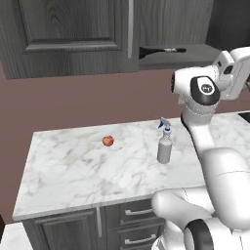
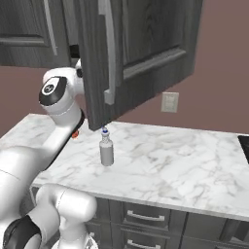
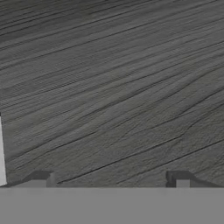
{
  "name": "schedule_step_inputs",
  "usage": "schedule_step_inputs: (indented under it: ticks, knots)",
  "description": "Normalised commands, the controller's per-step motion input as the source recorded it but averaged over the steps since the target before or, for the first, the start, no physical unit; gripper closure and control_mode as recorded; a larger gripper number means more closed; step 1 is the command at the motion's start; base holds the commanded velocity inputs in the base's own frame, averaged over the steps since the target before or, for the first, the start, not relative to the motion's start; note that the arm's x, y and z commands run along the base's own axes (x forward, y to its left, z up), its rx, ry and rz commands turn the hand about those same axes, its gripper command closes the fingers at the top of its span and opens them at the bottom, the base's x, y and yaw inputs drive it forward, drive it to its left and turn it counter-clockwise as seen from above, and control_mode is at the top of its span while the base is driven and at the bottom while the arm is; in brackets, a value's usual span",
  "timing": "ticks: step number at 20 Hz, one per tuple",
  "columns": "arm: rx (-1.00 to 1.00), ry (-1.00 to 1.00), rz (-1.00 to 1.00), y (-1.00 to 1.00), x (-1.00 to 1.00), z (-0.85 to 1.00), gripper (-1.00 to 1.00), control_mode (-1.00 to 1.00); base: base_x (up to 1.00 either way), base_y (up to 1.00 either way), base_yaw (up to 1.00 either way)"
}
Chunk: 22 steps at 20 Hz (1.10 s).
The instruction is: Pick the pan from the cabinet and place it on the stove. Then turn on the stove burner for the pan.
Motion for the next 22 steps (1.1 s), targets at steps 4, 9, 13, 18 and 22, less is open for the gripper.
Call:
schedule_step_inputs:
  ticks: [4, 9, 13, 18, 22]
  knots:
    - [0.01, -0.05, 0.0, -0.77, -0.25, 0.05, -1.0, -1.0, 0.0, 0.0, 0.0]
    - [0.03, -0.07, 0.0, -0.71, -0.12, 0.08, -1.0, -1.0, 0.0, 0.0, 0.0]
    - [0.07, -0.07, 0.0, -0.66, -0.02, 0.05, -1.0, -1.0, 0.0, 0.0, 0.0]
    - [0.09, -0.05, 0.01, -0.46, -0.02, 0.0, -1.0, -1.0, 0.0, 0.0, 0.0]
    - [0.13, -0.12, 0.04, -0.02, -0.18, 0.0, -1.0, -1.0, 0.0, 0.0, 0.0]
